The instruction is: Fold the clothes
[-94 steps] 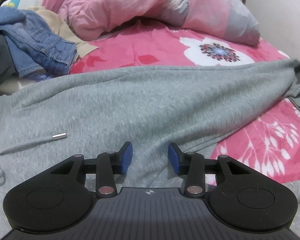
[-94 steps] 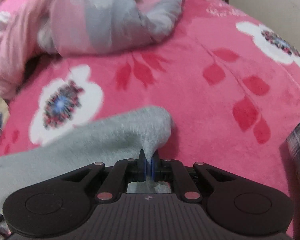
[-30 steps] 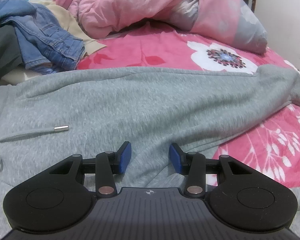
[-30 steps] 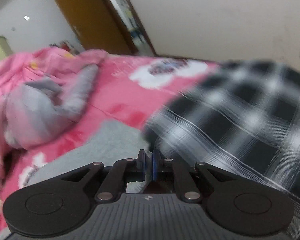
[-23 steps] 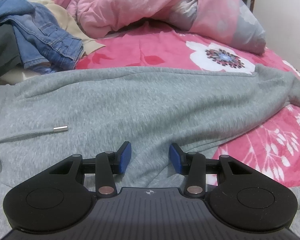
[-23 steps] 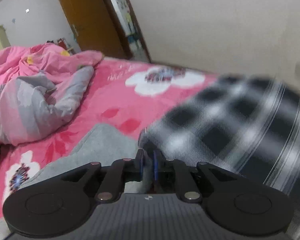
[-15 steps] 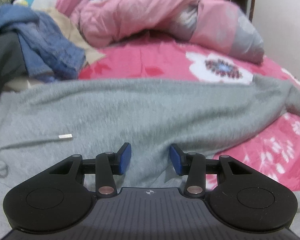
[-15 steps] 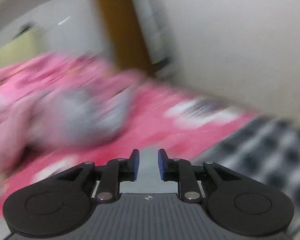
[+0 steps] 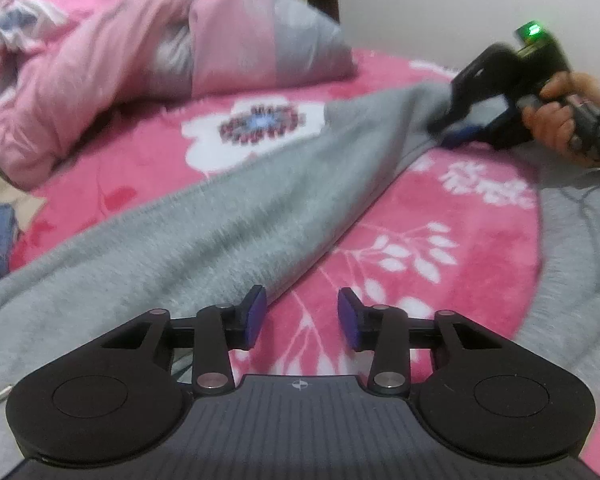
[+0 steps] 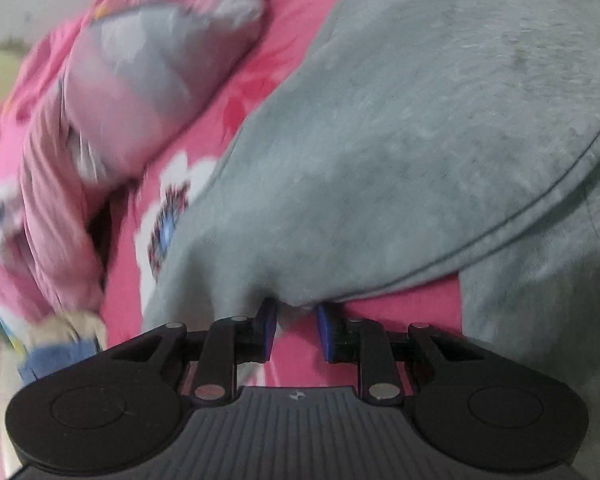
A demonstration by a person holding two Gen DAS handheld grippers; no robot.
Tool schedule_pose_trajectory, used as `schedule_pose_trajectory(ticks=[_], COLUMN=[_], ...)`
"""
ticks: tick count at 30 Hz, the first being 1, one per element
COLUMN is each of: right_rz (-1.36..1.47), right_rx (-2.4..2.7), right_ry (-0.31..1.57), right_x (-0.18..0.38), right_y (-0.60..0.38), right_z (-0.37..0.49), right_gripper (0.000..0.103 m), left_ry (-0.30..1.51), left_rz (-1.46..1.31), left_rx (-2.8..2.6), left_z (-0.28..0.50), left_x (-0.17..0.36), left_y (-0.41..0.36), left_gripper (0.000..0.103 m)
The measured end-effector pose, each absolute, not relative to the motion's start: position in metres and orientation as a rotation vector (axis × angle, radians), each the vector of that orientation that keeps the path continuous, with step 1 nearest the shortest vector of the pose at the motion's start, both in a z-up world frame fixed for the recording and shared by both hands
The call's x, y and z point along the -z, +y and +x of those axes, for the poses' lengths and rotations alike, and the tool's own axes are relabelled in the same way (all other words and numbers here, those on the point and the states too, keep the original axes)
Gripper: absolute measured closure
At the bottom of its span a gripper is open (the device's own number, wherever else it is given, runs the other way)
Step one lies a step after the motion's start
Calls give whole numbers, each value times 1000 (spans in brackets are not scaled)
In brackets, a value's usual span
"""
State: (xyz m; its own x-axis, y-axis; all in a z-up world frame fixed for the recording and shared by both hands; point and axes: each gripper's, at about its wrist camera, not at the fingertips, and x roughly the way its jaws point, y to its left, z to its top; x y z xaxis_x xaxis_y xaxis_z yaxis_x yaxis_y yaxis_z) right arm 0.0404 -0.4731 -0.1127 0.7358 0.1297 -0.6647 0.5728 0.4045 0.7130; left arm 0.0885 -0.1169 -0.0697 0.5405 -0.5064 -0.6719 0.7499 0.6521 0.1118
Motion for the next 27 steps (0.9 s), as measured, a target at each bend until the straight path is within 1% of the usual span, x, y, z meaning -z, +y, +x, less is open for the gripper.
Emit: schedule_pose_trajectory(ticks=[5, 7, 8, 9, 10, 11, 12, 16, 19, 22, 24, 25, 26, 27], right_rz=[1210, 1209, 1184, 1153, 1118, 1071, 1022, 816, 665, 608, 581, 579, 605, 621], right_rx=[327, 318, 310, 302, 295, 286, 278, 253, 257, 317, 352, 361, 364, 368], right_ry=[565, 514, 504, 502, 500, 500, 501, 555, 661, 853, 976, 1010, 993, 983], right_x=[126, 130, 128, 124, 119, 109, 98, 40, 12, 33, 61, 72, 70, 63], right_y=[-483, -489, -490, -489, -488, -487, -486, -479, -473, -473, -476, -478, -480, -481], right_z=[37, 39, 40, 41, 42, 42, 42, 28, 21, 25, 32, 35, 31, 28], right_gripper=[78, 79, 83, 93, 97, 98, 98, 99, 99, 97, 86, 86, 84, 77], left_ry=[646, 632, 627, 623, 625, 631, 631, 637, 682, 798, 814, 814, 820, 818], left_rz=[465, 485, 488, 489, 480, 465, 449, 364, 338, 355, 333, 313, 287, 259], left_rx=[771, 775, 781, 786, 792, 798, 800, 862, 910, 894, 889, 890, 893, 899], left_z=[98, 95, 96, 96, 97, 98, 99, 98, 99, 108, 110, 111, 111, 111], left_x=[78, 80, 81, 82, 82, 80, 77, 58, 52, 71, 80, 77, 73, 68], left_y=[-132, -134, -135, -136, -136, -134, -132, -118, -110, -116, -116, -113, -110, -104], left_gripper=[64, 68, 75, 86, 92, 100, 103, 103, 103, 103, 103, 99, 94, 83])
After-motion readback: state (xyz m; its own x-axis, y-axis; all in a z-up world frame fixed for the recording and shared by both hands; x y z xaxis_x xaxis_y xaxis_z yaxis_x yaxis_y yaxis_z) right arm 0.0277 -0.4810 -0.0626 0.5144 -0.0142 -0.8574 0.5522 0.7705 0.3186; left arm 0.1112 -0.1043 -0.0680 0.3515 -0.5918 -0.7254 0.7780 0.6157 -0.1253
